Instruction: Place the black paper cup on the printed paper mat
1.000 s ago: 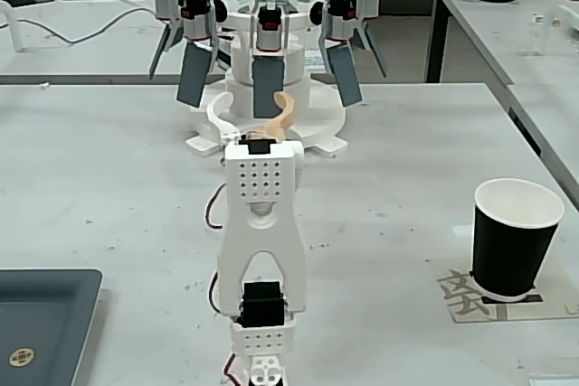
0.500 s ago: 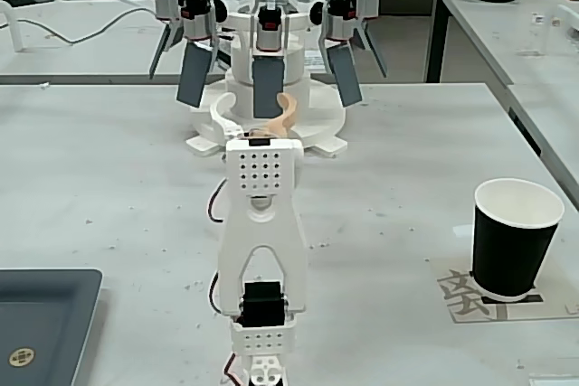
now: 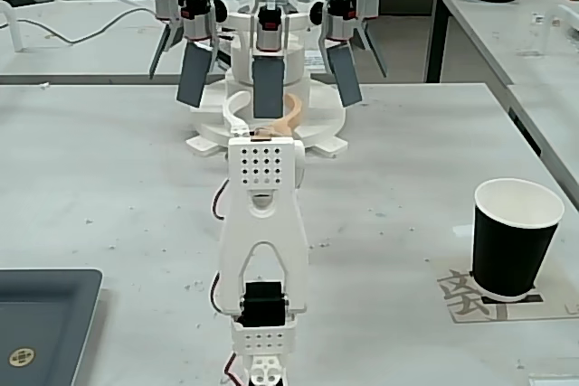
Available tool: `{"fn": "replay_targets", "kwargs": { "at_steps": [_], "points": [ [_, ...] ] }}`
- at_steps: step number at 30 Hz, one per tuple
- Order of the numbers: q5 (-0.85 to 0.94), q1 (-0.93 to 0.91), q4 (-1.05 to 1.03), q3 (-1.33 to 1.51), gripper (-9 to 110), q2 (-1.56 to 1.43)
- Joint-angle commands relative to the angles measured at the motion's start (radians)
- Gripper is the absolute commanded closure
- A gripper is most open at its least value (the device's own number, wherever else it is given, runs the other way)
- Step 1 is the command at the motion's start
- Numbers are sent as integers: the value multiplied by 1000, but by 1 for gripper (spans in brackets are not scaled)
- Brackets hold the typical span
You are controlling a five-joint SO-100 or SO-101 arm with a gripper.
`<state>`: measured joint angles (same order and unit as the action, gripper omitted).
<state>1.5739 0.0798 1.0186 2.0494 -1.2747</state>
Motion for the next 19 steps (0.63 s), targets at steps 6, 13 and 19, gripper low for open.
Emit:
{"fn": "replay_targets", "kwargs": {
  "at_steps": [6, 13, 19],
  "points": [
    [-12, -15, -6, -49, 90, -12],
    [-12, -15, -5, -49, 89, -12],
    [-14, -15, -3, -48, 90, -11]
  ]
}}
